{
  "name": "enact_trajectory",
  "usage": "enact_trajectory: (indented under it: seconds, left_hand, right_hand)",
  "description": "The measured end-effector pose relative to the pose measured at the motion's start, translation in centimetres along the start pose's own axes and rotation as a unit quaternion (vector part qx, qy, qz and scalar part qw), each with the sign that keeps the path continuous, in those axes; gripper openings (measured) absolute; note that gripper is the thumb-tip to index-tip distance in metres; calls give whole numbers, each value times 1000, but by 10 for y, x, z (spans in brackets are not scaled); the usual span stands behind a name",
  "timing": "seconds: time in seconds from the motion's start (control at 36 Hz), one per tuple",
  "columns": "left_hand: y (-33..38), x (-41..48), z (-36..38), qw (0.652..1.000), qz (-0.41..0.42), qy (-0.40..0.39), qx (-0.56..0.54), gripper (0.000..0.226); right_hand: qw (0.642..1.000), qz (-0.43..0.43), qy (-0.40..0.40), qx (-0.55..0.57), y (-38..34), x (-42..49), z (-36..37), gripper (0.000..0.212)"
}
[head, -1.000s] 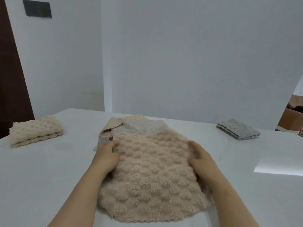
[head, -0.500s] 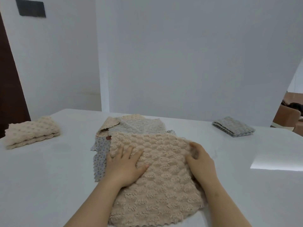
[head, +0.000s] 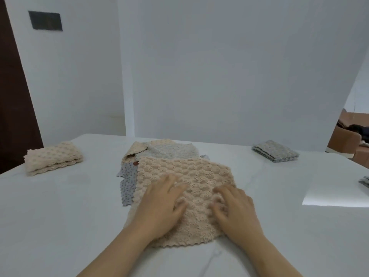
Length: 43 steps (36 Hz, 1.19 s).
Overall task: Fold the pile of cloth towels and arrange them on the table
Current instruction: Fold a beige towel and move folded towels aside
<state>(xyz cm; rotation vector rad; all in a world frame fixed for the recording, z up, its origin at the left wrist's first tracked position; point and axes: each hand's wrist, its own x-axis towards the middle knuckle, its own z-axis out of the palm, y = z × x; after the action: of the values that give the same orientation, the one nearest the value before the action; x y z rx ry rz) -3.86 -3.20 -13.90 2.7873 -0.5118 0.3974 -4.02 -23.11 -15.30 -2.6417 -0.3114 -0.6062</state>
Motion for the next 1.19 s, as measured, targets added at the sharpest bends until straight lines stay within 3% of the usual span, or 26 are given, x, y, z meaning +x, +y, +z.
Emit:
enact_trajectory:
  seconds: [0.08, 0.19, 0.25, 0.33, 0.39, 0.5, 0.58, 0.64, 0.69, 0.81, 0.89, 0.94, 1.06, 1.11, 1.19]
  left_hand:
    - [-7, -21, 10, 995, 54, -61, -51, 75]
    - [-9, -29, 9, 985, 7, 3, -174, 50]
    - [-9, -29, 6, 985, 17, -4, -174, 49]
    - [-11, -29, 4, 990, 80, -82, -83, 86]
    - [-10, -28, 1, 990, 81, -109, -48, 90]
    - [-9, -29, 2, 993, 72, -90, -38, 72]
    - [-6, -28, 5, 994, 104, 20, -23, 42]
    - [-7, -26, 2, 995, 93, 38, -18, 42]
    - [-12, -26, 1, 997, 73, 39, -8, 49]
    - [-22, -23, -12, 998, 14, 63, -2, 22]
    - [-29, -22, -21, 989, -54, 83, -111, 9]
    - [-35, -23, -26, 968, -90, 126, -197, 24]
    - [-45, -25, -30, 937, -166, 134, -276, 27]
    - [-50, -24, -30, 936, -183, 131, -271, 29]
    - [-50, -22, -29, 931, -190, 147, -274, 33]
  right_hand:
    - [992, -72, -88, 61, 3, -7, 3, 38]
    - [982, -83, -116, 124, 6, -8, 1, 24]
    - [980, -90, -123, 124, 8, -8, 1, 14]
    - [976, -126, -160, 82, 6, -9, -3, 34]
    - [971, -138, -184, 59, 5, -8, -7, 36]
    - [973, -151, -170, 44, 3, -6, -6, 50]
    - [978, -166, -120, 31, -1, -4, -7, 58]
    - [981, -169, -88, 26, 1, -3, -8, 57]
    - [985, -158, -73, -7, 3, -1, -9, 43]
    - [990, -127, 4, -59, 10, 1, -11, 41]
    - [990, -107, 70, -52, 13, 0, -16, 38]
    - [989, -88, 103, -66, 16, 0, -20, 35]
    - [996, 2, 26, -85, 10, -2, -30, 39]
    - [998, 56, -24, -4, 14, -4, -28, 32]
    - [988, 84, -3, 132, 19, -6, -25, 32]
